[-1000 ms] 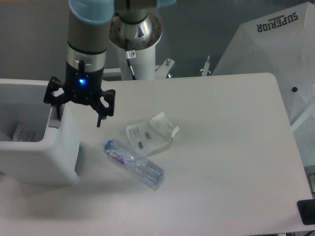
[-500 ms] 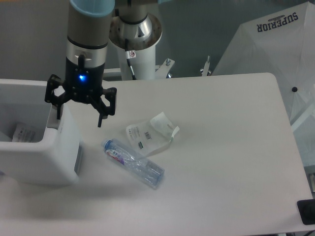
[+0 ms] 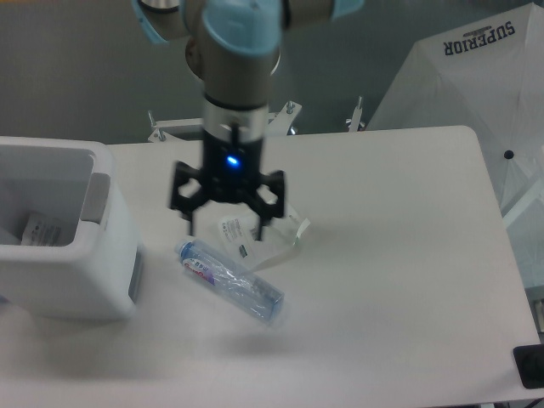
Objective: Open the trash can
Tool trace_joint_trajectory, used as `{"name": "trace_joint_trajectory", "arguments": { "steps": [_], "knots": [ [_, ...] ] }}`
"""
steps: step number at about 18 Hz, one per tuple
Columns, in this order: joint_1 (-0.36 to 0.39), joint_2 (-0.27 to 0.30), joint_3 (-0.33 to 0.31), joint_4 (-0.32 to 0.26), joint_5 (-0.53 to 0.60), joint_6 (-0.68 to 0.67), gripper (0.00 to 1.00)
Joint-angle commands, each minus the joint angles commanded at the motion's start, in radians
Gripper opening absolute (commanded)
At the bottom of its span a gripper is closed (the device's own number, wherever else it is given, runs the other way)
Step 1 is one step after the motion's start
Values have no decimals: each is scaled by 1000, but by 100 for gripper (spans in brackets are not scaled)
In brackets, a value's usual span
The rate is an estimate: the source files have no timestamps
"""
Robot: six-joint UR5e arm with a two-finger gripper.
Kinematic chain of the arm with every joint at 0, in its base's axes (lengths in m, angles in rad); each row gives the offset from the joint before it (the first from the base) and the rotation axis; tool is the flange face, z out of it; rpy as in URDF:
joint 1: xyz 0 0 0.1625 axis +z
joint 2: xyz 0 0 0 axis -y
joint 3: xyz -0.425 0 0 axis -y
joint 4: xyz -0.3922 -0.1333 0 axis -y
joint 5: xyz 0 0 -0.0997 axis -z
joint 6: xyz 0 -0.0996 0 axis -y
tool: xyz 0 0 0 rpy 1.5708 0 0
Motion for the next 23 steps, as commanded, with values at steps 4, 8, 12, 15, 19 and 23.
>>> {"name": "trace_joint_trajectory", "arguments": {
  "steps": [4, 8, 12, 15, 19, 23],
  "knots": [
    [72, -61, 9, 35, 20, 95, 100],
    [172, -91, 23, 60, 55, 207, 100],
    [247, -104, 15, 60, 58, 499, 100],
    [285, -108, 9, 54, 66, 707, 100],
    [305, -114, 20, 41, 156, 876, 100],
    [305, -135, 28, 35, 177, 891, 100]
  ]
}}
